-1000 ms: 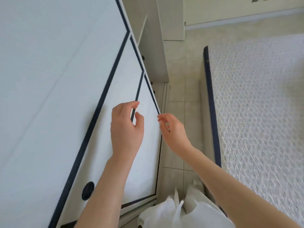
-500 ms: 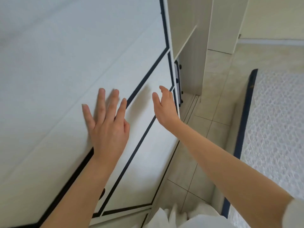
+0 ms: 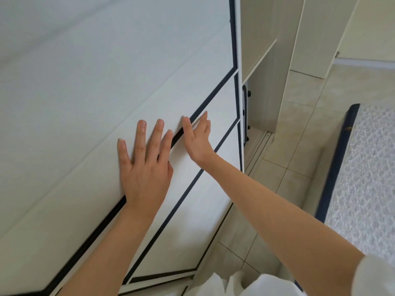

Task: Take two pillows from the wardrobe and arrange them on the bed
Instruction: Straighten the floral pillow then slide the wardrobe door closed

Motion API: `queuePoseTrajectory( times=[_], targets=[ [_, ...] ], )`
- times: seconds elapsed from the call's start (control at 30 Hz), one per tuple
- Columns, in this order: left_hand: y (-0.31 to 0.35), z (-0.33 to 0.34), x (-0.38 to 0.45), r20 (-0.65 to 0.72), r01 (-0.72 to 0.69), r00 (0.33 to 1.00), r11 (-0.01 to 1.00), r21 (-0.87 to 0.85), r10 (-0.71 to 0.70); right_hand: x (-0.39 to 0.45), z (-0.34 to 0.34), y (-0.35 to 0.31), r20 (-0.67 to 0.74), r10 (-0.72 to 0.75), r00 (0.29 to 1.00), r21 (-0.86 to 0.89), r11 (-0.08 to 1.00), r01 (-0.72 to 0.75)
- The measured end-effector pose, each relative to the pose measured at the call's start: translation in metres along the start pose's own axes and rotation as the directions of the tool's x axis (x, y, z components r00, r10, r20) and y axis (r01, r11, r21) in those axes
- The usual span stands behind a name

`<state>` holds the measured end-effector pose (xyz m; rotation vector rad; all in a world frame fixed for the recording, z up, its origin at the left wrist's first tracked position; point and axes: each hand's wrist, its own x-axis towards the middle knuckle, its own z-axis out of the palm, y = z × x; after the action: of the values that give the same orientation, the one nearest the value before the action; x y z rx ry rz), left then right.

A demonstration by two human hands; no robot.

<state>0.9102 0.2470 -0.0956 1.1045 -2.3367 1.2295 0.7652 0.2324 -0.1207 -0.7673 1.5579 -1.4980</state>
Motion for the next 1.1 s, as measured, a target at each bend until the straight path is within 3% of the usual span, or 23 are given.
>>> queuePoseTrajectory(
  times=[0.57, 1.1],
  targets=[
    [0.058, 0.029, 0.085, -0.095, -0.033, 0.995, 0.999, -0.025, 0.031, 0.079, -0.067, -0.003, -0.095, -0.112, 0.989, -0.037, 0.993, 0.109],
    [0.137, 0.044, 0.198, 0.033, -0.063, 0.997, 0.991, -0.114, 0.067, 0.192, -0.157, -0.019, -0.164, -0.145, 0.976, -0.076, 0.988, 0.134]
  ],
)
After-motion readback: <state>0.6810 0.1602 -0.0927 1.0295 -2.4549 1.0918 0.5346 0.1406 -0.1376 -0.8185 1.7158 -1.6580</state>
